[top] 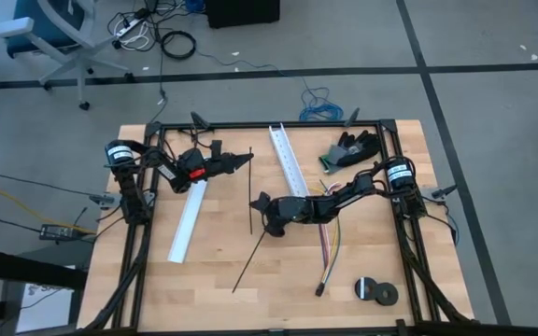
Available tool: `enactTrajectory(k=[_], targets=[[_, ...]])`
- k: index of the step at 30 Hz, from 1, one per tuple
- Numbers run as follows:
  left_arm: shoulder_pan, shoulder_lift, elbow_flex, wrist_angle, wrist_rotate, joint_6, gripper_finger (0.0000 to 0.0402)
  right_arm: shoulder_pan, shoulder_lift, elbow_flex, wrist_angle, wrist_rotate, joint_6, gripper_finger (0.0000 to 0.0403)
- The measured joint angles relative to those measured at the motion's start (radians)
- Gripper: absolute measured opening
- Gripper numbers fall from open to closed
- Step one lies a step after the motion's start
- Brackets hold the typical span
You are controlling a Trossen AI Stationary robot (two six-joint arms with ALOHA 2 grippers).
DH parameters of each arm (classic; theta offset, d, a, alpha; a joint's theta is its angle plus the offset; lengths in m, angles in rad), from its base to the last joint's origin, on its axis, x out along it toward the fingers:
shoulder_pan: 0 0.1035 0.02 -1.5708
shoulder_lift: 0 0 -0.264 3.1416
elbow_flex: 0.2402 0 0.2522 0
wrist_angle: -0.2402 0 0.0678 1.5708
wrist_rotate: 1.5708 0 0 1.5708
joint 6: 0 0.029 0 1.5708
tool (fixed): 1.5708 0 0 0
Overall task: Ziptie cables
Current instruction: Prepare the black zip tie
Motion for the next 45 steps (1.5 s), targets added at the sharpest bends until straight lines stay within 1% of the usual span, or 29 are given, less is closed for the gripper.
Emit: enactTrajectory(k=[4,11,17,24,30,33,35,38,41,45], targets=[[-0.003,0.000,0.005,0.000,0.000,-0.001,0.0001,0.000,-0.002,0.002,-0.027,-0.037,0.000,0.0064],[-0.025,0.000,0.072,-0.009,0.027,0.001,0.0001,-0.006,-0.002,0.003,-0.046,-0.048,0.002,0.0059],[-0.025,0.000,0.089,-0.023,0.039,0.002,0.0001,-0.006,-0.002,0.003,-0.051,-0.047,0.032,0.0057],[-0.025,0.000,0.089,-0.023,0.072,0.000,0.0001,-0.028,-0.002,0.003,-0.100,-0.038,0.036,0.0028],[-0.025,0.000,0.090,-0.027,0.074,0.000,0.0001,-0.031,-0.002,0.003,-0.093,-0.041,-0.042,0.0021],[-0.025,0.000,0.090,-0.031,0.074,0.000,0.0001,-0.031,-0.002,0.003,-0.102,-0.056,-0.046,0.0021],[-0.025,0.000,0.090,-0.031,0.074,0.005,0.0001,-0.027,-0.002,0.002,-0.104,-0.053,-0.005,0.0021],[-0.025,0.000,0.090,-0.031,0.073,0.035,0.0001,-0.026,-0.002,-0.001,-0.089,-0.046,0.142,0.0010],[-0.025,0.000,0.090,-0.022,0.072,0.093,0.0001,-0.035,-0.002,-0.002,-0.058,-0.031,0.274,0.0002],[-0.034,0.000,0.090,0.019,0.088,0.195,0.0001,-0.053,-0.005,-0.003,-0.030,-0.042,0.456,0.0000]])
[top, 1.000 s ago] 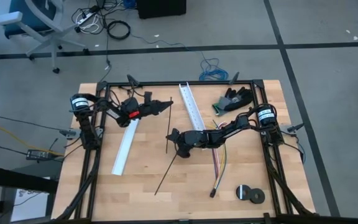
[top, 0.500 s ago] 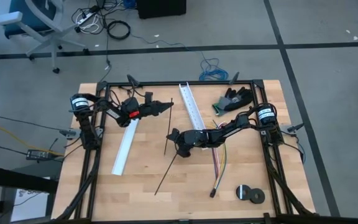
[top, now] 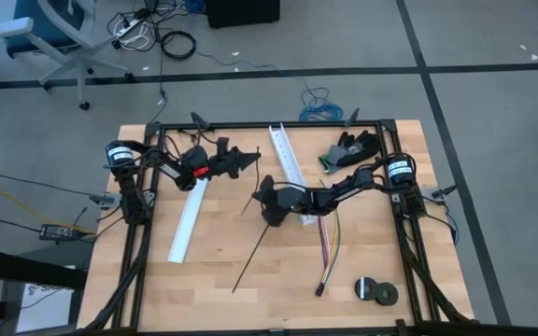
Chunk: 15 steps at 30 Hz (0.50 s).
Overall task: Ziptie cables
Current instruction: Prepare the black zip tie
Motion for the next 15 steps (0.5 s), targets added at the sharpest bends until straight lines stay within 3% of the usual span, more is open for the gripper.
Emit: enactTrajectory(k=[7,15], targets=[[-0.004,0.000,-0.010,0.010,0.088,0.174,0.0001,-0.033,-0.037,-0.008,0.025,-0.233,0.437,0.0000],[-0.020,-0.035,-0.091,0.005,0.111,0.391,0.0001,-0.083,-0.079,-0.042,0.039,-0.338,0.781,0.0000]])
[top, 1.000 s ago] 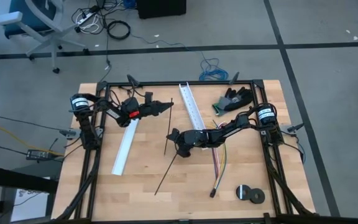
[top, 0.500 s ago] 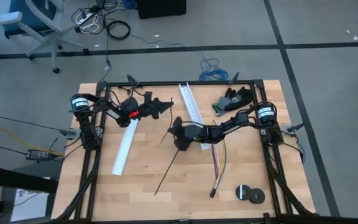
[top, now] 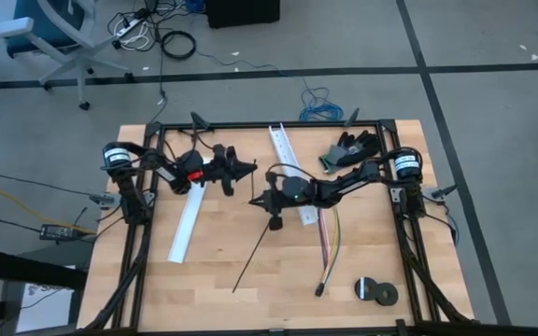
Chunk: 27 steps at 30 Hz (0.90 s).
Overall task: Ziptie cables
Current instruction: Prepare the black zip tie
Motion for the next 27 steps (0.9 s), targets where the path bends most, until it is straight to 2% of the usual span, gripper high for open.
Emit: enactTrajectory(k=[8,11,17,27], targets=[[-0.044,-0.077,-0.063,0.005,-0.001,0.251,0.0001,-0.033,-0.033,-0.030,0.044,-0.120,0.325,0.0000],[-0.060,-0.097,-0.078,0.004,-0.001,0.343,0.0000,-0.054,-0.031,-0.031,0.062,-0.245,0.433,0.0000],[-0.088,-0.098,-0.088,-0.019,0.000,0.511,0.0000,-0.083,-0.032,-0.026,0.143,-0.396,0.562,0.0000],[-0.093,-0.098,-0.088,-0.089,0.016,0.744,0.0000,-0.129,-0.031,0.012,0.055,-0.533,0.730,0.0000]])
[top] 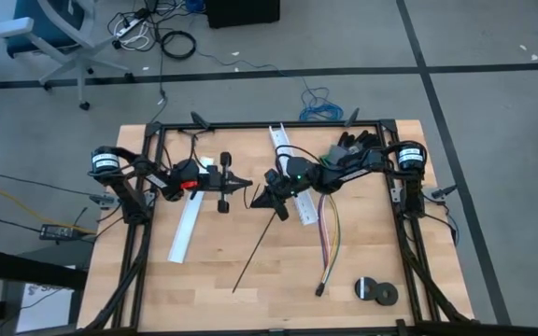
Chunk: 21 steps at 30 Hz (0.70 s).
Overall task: Ziptie cables
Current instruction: Prepare the black zip tie
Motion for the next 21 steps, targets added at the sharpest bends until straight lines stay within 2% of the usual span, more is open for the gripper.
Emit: enactTrajectory(k=[5,10,15,21], targets=[[0.000,0.000,0.007,-0.016,-0.003,0.039,0.0000,-0.004,0.000,0.001,-0.014,-0.023,0.059,0.0000],[0.000,0.001,0.035,-0.089,-0.009,0.164,0.0000,-0.004,0.000,0.003,-0.054,-0.025,0.093,0.0000],[0.000,0.001,0.077,-0.220,-0.062,0.163,0.0000,-0.004,0.000,0.020,-0.103,-0.045,0.090,0.0000],[-0.002,0.001,0.090,-0.206,-0.062,0.163,0.0000,-0.004,0.000,0.021,-0.162,-0.051,0.093,0.0000]])
